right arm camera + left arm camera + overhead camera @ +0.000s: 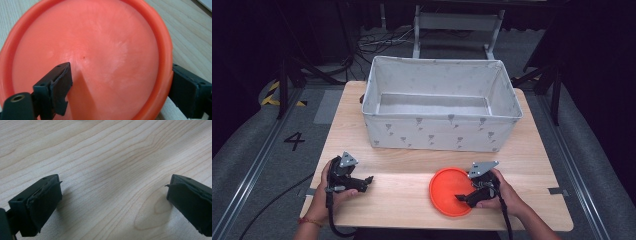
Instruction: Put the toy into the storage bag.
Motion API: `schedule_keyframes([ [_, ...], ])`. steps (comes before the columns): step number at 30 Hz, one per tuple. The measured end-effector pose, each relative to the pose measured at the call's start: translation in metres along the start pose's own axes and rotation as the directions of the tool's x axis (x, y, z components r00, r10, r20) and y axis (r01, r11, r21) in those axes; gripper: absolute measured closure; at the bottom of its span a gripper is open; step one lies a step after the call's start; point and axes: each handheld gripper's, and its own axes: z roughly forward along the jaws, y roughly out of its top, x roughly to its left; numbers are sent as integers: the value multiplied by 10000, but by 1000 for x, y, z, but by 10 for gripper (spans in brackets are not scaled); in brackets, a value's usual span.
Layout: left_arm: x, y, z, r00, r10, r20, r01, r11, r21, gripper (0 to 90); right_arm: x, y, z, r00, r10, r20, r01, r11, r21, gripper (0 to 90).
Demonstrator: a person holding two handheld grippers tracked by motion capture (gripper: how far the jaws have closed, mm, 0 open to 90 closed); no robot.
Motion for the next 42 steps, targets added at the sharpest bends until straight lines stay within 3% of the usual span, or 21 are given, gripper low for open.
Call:
schedule_keyframes([
  [4, 0, 0, 0, 10000, -2, 0, 2, 10000, -2, 2, -1, 0, -2, 10000, 89, 31, -89, 10000, -9, 193],
  [5, 0, 0, 0, 10000, 2, 4, -2, 10000, 9, 1, -5, 0, -4, 9995, 315, 60, -314, 9993, -182, 291],
  [9, 0, 0, 0, 10000, 3, 4, -3, 10000, 9, 2, -9, -2, -6, 9984, 572, -41, -573, 9976, -394, 401],
  [10, 0, 0, 0, 10000, 2, 7, -2, 10000, 9, 1, -14, -3, -7, 9944, 980, -388, -1003, 9930, -619, 502],
  [11, 0, 0, 0, 10000, -1, 9, 1, 10000, 9, 2, -16, -4, -7, 9928, 1082, -522, -1117, 9912, -705, 541],
  [15, 0, 0, 0, 10000, -1, 22, 1, 10000, 8, 1, -24, -7, -11, 9842, 1436, -1035, -1533, 9839, -919, 629],
  [23, 0, 0, 0, 10000, 3, 14, -3, 10000, 9, 2, -25, -2, -27, 9821, 1257, -1403, -1454, 9794, -1402, 754],
  [31, 0, 0, 0, 10000, 6, 5, -6, 10000, 12, 2, -15, 10, -48, 9868, 708, -1458, -966, 9792, -1783, 803],
  [35, 0, 0, 0, 10000, -14, 3, 14, 10000, 8, 2, -7, 24, -62, 9941, 45, -1087, -249, 9821, -1868, 820],
  [37, 0, 0, 0, 10000, -15, 8, 14, 10000, 9, 2, -2, 32, -70, 9964, -484, -700, 358, 9847, -1707, 820],
  [42, 0, 0, 0, 10000, 6, 11, -6, 10000, 0, 1, 3, 46, -88, 9911, -1312, -205, 1277, 9839, -1247, 821],
])
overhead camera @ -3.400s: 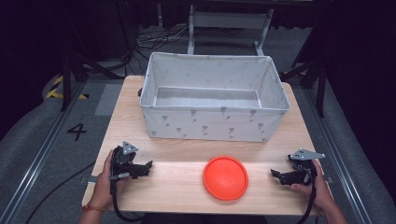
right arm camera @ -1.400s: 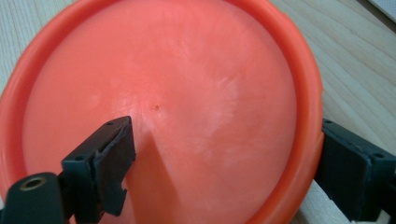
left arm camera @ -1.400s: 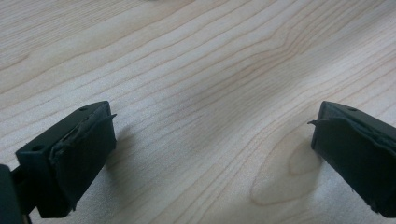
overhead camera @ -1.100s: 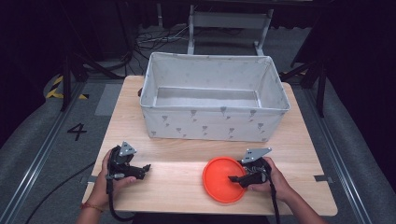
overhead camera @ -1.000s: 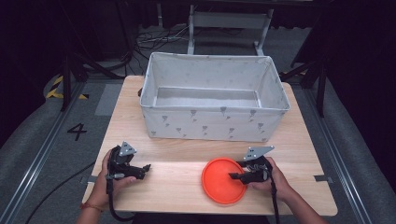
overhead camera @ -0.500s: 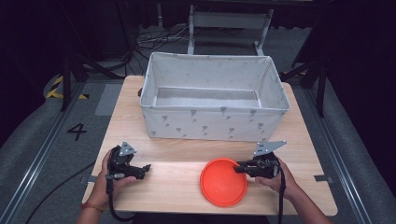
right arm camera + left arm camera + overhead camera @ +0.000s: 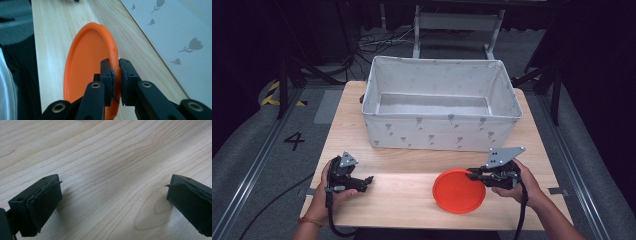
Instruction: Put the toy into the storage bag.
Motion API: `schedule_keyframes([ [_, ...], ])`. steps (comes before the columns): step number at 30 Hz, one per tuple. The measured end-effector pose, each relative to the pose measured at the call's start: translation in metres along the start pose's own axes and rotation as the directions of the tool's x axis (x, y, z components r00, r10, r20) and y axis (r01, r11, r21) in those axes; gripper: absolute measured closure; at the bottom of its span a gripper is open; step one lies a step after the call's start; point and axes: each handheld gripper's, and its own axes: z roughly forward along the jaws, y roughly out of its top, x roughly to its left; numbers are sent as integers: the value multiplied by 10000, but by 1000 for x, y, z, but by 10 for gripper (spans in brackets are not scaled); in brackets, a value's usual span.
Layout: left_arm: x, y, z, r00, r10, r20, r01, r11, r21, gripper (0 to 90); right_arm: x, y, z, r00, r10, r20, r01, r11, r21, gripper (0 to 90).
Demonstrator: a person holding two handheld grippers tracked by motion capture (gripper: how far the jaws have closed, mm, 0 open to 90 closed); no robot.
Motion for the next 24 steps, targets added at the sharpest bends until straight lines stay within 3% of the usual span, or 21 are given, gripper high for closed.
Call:
schedule_keyframes([
  [5, 0, 0, 0, 10000, 22, -13, -22, 10000, 3, 1, 3, 13, -13, 9963, -760, 390, 739, 9958, 535, 822],
  [13, 0, 0, 0, 10000, 25, -12, -25, 10000, 0, 1, 1, 22, -37, 9893, -1257, 744, 1203, 9900, 733, 821],
  [19, 0, 0, 0, 10000, 25, -10, -25, 10000, -2, 1, -1, 24, -50, 9871, -1316, 915, 1232, 9881, 918, 821],
  [24, 0, 0, 0, 10000, 24, -6, -24, 10000, -2, 1, -5, 29, -70, 9849, -1335, 1106, 1249, 9888, 816, 821],
])
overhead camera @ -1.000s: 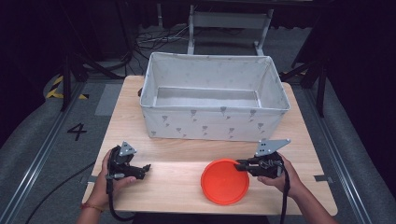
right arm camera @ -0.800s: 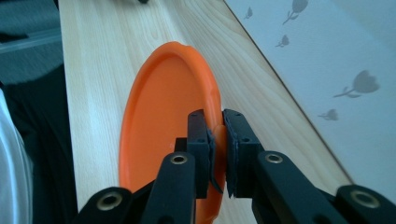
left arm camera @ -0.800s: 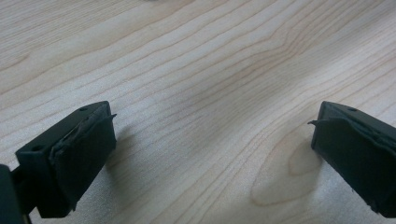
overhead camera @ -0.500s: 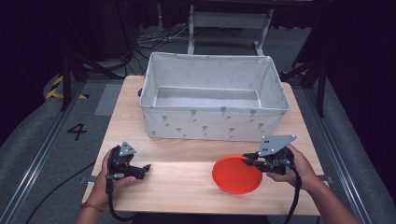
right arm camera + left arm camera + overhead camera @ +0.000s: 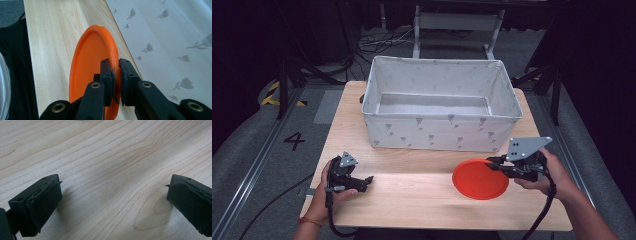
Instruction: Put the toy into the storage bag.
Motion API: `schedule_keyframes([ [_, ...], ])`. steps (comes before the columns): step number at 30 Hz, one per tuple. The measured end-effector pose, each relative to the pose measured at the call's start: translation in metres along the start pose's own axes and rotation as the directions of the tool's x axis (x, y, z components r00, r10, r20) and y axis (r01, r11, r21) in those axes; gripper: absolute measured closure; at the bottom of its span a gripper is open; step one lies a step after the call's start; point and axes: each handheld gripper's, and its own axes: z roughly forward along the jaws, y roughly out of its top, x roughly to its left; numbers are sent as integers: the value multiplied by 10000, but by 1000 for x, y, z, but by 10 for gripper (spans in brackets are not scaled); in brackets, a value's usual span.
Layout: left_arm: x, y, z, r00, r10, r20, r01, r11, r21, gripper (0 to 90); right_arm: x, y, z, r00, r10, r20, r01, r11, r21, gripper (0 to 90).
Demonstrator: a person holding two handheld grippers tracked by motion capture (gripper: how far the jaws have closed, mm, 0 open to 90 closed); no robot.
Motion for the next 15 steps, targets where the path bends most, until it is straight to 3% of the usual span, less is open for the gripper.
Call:
schedule_keyframes([
  [15, 0, 0, 0, 10000, 2, -5, -2, 10000, -1, 1, -17, 6, -47, 9969, 265, 735, -241, 9991, -341, 821],
])
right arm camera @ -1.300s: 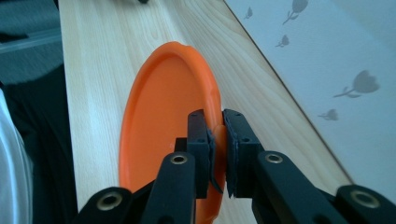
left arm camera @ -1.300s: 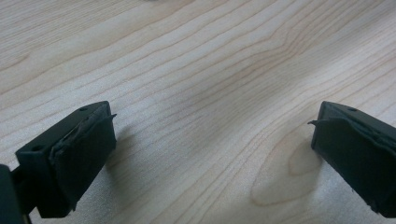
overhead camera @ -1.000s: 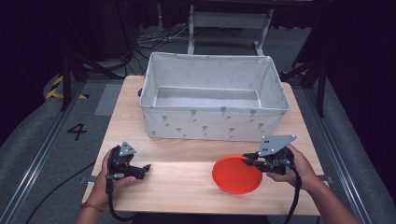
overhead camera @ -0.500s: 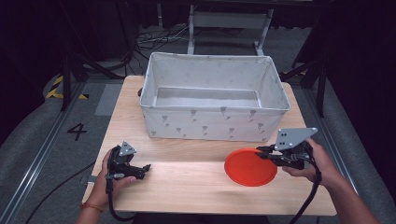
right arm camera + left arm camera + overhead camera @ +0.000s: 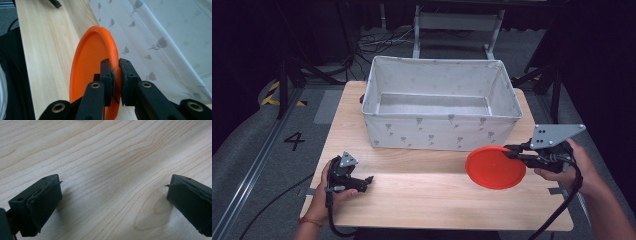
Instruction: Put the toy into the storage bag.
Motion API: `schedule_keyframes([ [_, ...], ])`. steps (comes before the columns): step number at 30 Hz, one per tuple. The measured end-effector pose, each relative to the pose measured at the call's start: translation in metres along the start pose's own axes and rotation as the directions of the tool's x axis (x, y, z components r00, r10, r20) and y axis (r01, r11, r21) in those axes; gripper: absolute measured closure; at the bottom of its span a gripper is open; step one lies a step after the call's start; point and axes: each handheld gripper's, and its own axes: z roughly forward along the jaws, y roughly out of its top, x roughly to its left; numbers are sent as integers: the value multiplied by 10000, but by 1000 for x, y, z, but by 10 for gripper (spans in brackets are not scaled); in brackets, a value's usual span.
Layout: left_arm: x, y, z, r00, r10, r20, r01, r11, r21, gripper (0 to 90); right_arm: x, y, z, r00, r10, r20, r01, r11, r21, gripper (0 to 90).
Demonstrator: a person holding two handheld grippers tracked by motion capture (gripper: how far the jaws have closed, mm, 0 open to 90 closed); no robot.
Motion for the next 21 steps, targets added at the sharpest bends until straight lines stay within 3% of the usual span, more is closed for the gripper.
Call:
schedule_keyframes([
  [10, 0, 0, 0, 10000, 0, -2, 0, 10000, 1, 1, -8, 5, -14, 9999, 77, 119, -78, 9999, 86, 821],
  [21, 0, 0, 0, 10000, -20, 13, 20, 10000, 15, 2, -14, 19, -30, 9996, -226, 195, 219, 9991, 359, 820],
])
